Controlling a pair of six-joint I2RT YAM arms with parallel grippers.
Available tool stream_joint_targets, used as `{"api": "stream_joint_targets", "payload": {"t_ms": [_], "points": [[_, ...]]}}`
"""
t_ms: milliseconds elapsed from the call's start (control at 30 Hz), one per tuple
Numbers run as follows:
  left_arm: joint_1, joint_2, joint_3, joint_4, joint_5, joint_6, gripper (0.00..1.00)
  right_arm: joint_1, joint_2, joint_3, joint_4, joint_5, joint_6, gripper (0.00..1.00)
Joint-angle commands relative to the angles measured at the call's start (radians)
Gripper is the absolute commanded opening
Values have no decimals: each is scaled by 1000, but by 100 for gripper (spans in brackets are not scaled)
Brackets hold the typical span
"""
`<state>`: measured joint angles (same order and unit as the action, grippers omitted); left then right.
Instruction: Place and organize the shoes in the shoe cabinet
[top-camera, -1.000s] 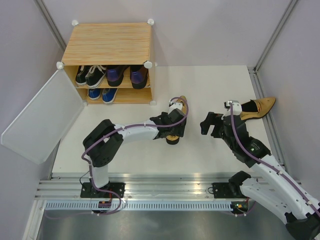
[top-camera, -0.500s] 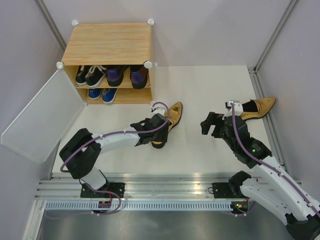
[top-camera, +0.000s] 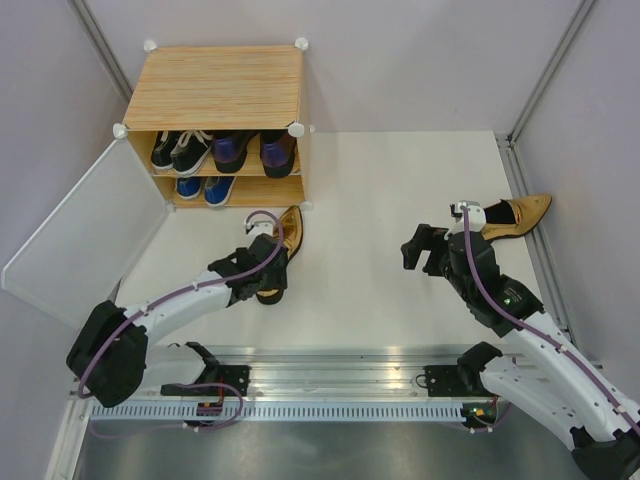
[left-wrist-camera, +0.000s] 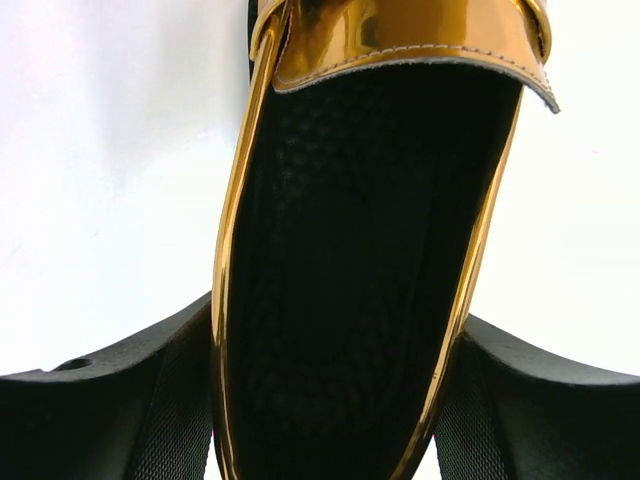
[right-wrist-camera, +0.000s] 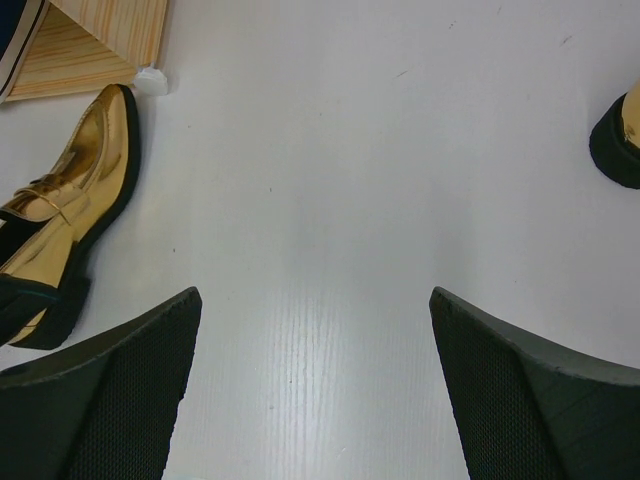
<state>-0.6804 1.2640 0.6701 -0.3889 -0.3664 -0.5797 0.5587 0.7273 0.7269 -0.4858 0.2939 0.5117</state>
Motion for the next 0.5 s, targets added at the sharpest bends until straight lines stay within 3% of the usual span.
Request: {"api": "stream_joint_targets", "payload": {"t_ms": [0,267,467], "points": [[48,-93,-27,-34,-81,-69,2,-3,-3,8,21,16,2,98],[61,-130,-29,-62,-138,-111,2,-3,11,8,30,11,-1,98],[62,-198,-72,54,-215,-97,2,-3,17,6,32,8,1,98]]}}
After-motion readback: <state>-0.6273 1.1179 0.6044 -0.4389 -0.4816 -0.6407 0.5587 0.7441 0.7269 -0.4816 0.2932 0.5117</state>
